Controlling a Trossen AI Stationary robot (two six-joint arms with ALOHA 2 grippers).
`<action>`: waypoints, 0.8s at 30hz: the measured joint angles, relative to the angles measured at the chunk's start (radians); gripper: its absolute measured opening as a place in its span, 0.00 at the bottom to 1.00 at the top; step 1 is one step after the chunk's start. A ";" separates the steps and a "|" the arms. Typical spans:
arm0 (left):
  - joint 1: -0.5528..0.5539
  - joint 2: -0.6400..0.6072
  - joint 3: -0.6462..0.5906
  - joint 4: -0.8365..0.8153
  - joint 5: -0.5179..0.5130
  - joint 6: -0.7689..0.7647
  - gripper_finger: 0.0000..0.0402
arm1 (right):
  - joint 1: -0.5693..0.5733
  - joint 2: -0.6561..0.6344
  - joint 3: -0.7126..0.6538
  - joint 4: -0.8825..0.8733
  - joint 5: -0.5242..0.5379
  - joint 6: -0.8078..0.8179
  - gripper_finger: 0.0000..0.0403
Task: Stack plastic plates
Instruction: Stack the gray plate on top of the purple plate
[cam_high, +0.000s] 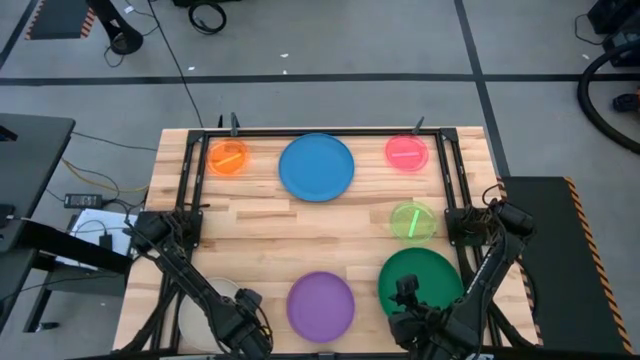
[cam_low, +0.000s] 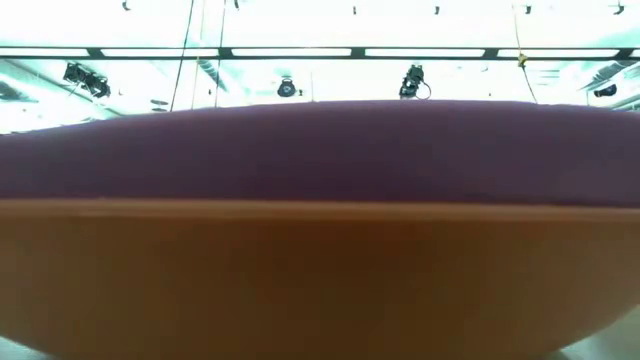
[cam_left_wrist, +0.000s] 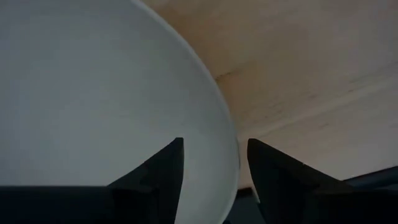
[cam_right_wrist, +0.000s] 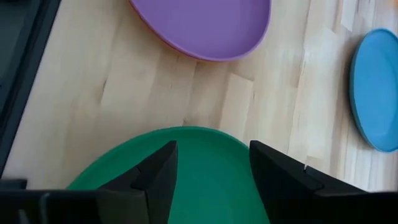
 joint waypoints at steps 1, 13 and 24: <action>0.000 0.000 0.000 0.004 0.000 -0.004 0.46 | 0.001 0.000 0.000 0.000 -0.002 0.000 0.52; -0.022 0.044 0.000 0.029 0.002 -0.111 0.43 | 0.019 0.000 0.000 0.000 0.005 0.007 0.52; -0.031 0.031 0.003 0.025 0.006 -0.119 0.06 | 0.028 0.000 0.000 -0.031 -0.002 -0.026 0.52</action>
